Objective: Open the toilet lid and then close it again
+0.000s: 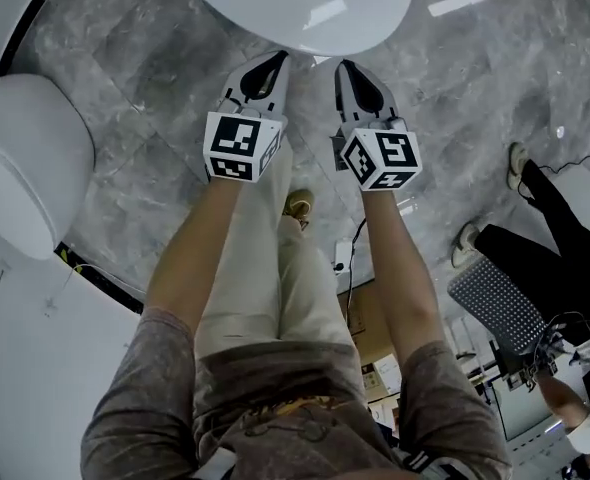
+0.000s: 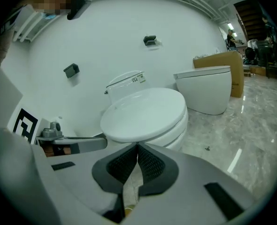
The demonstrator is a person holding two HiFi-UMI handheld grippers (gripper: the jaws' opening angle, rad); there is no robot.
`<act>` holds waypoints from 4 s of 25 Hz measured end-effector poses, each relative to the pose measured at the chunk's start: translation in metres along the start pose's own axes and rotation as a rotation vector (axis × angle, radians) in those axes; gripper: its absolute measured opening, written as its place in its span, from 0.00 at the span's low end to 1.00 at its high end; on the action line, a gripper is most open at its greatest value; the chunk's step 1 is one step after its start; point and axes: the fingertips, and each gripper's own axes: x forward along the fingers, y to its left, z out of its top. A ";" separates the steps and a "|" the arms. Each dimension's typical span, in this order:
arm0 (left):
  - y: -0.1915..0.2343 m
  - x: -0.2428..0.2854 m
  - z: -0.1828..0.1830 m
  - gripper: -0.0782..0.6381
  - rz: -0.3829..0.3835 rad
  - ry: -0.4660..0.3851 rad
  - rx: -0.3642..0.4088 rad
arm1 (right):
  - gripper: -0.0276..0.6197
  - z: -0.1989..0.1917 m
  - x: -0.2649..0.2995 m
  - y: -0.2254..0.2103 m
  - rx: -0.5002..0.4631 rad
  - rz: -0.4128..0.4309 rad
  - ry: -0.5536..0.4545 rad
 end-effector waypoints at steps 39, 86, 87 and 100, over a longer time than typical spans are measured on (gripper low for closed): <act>-0.031 -0.087 0.214 0.12 -0.030 -0.095 -0.154 | 0.08 0.233 -0.072 0.097 -0.043 0.037 -0.092; 0.239 -0.029 0.482 0.12 0.368 -0.157 -0.246 | 0.08 0.536 0.219 0.222 -0.301 0.438 0.012; 0.242 -0.027 0.483 0.12 0.370 -0.155 -0.249 | 0.09 0.537 0.223 0.222 -0.301 0.437 0.012; 0.236 -0.050 0.511 0.12 0.384 -0.225 -0.150 | 0.09 0.536 0.203 0.217 -0.271 0.415 -0.006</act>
